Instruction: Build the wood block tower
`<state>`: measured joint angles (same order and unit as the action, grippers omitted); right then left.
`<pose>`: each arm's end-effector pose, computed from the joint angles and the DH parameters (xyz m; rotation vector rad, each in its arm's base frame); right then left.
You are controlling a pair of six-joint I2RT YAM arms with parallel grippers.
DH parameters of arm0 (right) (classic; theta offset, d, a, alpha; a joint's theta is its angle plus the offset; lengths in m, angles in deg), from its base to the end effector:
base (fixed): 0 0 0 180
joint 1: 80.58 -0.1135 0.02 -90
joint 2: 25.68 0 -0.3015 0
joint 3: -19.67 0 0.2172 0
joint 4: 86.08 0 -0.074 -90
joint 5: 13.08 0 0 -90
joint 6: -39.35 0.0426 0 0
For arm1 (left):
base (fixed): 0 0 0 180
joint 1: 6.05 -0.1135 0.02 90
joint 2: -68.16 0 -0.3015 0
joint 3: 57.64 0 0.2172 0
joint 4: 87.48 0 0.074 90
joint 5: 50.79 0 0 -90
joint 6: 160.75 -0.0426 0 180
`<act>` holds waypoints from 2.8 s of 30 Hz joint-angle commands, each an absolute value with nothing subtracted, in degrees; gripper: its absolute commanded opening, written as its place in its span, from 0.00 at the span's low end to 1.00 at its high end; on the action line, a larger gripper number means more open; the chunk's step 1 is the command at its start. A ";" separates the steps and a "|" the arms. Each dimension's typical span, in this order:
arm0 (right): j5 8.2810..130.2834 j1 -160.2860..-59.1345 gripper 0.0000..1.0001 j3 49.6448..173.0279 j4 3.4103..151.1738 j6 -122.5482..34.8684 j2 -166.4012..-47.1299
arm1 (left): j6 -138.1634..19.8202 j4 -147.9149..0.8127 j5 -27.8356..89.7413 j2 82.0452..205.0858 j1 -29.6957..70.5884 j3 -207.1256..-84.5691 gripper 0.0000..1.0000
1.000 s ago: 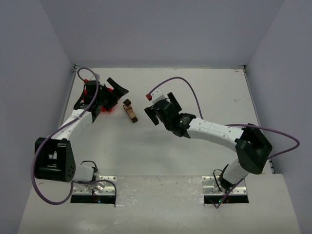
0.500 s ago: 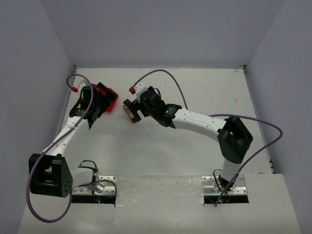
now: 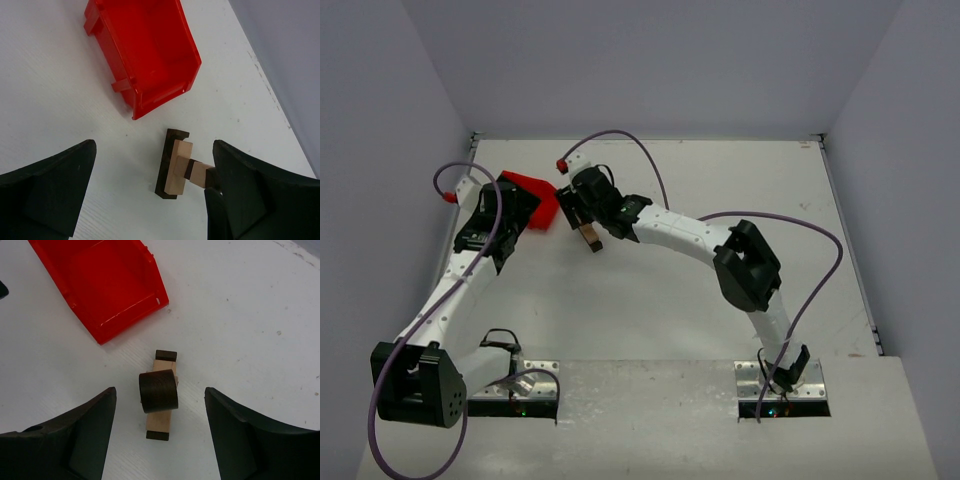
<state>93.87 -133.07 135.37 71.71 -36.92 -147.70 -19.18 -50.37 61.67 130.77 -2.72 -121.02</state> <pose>0.3122 0.3863 0.2904 -0.5121 2.0064 0.4125 0.1904 0.0052 0.3169 -1.0717 1.8671 -0.1220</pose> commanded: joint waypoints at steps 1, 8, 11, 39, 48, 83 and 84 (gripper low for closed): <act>95.07 -132.92 0.70 140.86 70.68 -37.21 -149.87 | -18.63 -51.06 63.47 129.64 -2.98 -120.57 1.00; 95.89 -132.93 0.56 141.61 70.98 -37.99 -150.78 | -18.77 -51.54 63.30 129.68 -2.98 -120.35 1.00; 96.29 -132.91 0.53 141.61 71.03 -38.17 -150.98 | -18.72 -51.55 63.30 129.68 -2.98 -120.30 1.00; 95.27 -132.97 0.35 142.21 70.17 -36.53 -151.37 | -18.96 -52.73 62.51 129.49 -2.98 -119.84 1.00; 95.04 -133.01 0.34 142.40 70.63 -34.68 -151.32 | -18.94 -52.86 62.37 129.24 -2.98 -119.73 1.00; 99.51 -134.37 0.34 145.66 67.61 -30.34 -152.69 | -18.90 -52.99 61.97 129.06 -2.98 -119.47 1.00; 99.51 -134.37 0.34 145.70 67.65 -30.26 -152.73 | -18.90 -52.99 61.93 129.02 -2.98 -119.47 1.00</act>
